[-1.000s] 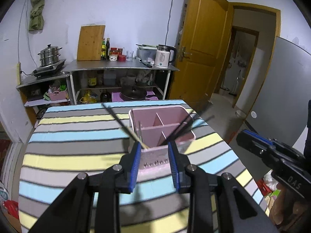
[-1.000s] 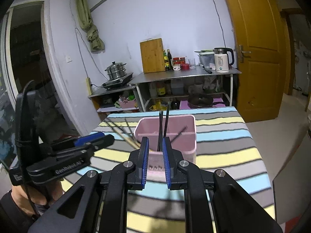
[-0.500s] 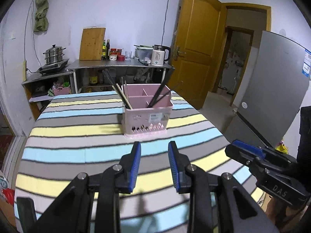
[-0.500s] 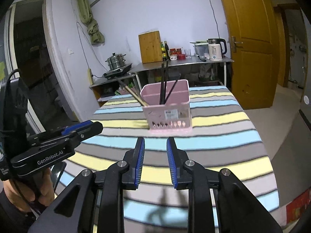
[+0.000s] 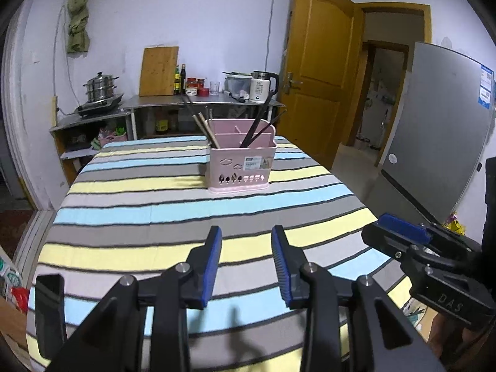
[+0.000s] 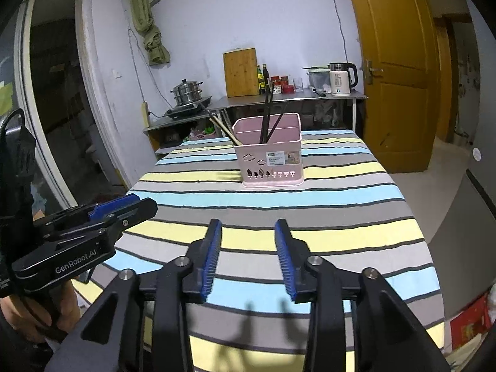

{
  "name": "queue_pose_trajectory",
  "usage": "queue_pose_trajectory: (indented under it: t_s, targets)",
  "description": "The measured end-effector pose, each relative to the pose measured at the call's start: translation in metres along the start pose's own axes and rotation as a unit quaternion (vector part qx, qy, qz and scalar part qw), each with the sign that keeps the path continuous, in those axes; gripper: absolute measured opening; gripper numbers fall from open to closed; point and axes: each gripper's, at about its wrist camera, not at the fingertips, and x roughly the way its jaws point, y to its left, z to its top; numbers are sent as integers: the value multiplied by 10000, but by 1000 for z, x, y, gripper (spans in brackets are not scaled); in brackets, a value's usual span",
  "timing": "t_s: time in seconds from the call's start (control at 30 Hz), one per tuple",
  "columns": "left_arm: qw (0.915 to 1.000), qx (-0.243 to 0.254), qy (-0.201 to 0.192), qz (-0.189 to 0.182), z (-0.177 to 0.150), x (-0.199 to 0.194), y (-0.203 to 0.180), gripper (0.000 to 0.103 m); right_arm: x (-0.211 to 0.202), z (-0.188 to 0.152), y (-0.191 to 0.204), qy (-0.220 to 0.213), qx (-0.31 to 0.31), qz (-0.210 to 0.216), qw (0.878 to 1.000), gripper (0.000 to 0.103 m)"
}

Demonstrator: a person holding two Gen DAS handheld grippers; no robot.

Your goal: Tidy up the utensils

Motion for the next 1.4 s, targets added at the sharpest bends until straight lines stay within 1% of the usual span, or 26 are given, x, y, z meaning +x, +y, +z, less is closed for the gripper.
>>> queue_pose_trajectory:
  t_s: [0.17,0.33,0.57,0.73,1.4]
  targets:
    - [10000,-15,-7,77,-8,-5,3,35,-4,-10,9,22,-146,-48,9999,39]
    - [9999,-2,70,92,-12,0,4,35,2,-15,12,132,-154,-80,9998,39]
    - [9997,0,123,190,-15,2,3,35,5,-17,9,179,-134,-139,9997,39]
    - [9997,52,133,202,-15,4,0,35,5,-18,8,186,-117,-164,9996,39]
    - [9995,5,144,283,-19,6,2,35,4,-18,8,171,-141,-214,9995,39]
